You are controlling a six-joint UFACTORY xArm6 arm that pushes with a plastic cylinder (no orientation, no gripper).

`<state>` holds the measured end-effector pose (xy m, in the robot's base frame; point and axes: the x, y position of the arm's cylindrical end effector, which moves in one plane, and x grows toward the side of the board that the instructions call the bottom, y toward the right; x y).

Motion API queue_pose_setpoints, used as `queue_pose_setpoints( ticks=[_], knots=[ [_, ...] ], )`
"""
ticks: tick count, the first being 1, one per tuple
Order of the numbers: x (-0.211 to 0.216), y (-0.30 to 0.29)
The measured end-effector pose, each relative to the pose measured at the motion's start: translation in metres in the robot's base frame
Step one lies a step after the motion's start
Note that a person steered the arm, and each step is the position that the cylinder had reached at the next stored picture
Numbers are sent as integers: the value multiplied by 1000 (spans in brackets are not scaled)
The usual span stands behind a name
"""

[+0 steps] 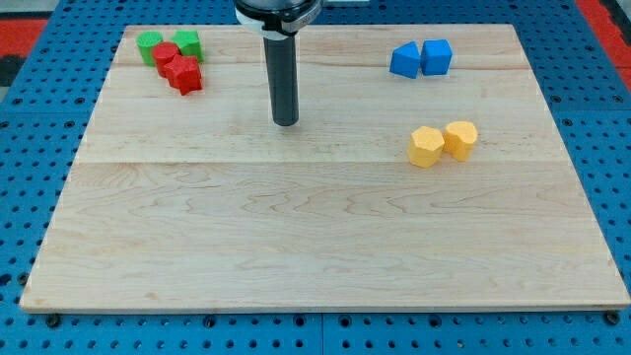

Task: Slide the blue triangle up a bit

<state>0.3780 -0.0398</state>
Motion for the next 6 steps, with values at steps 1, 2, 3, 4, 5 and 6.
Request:
queue_pose_setpoints(
  ticks=[1, 2, 3, 4, 5, 6],
  knots=[
    [-2, 0],
    [-2, 0],
    [-2, 3],
    [-12, 36],
    [-44, 102],
    [-100, 169]
  ],
)
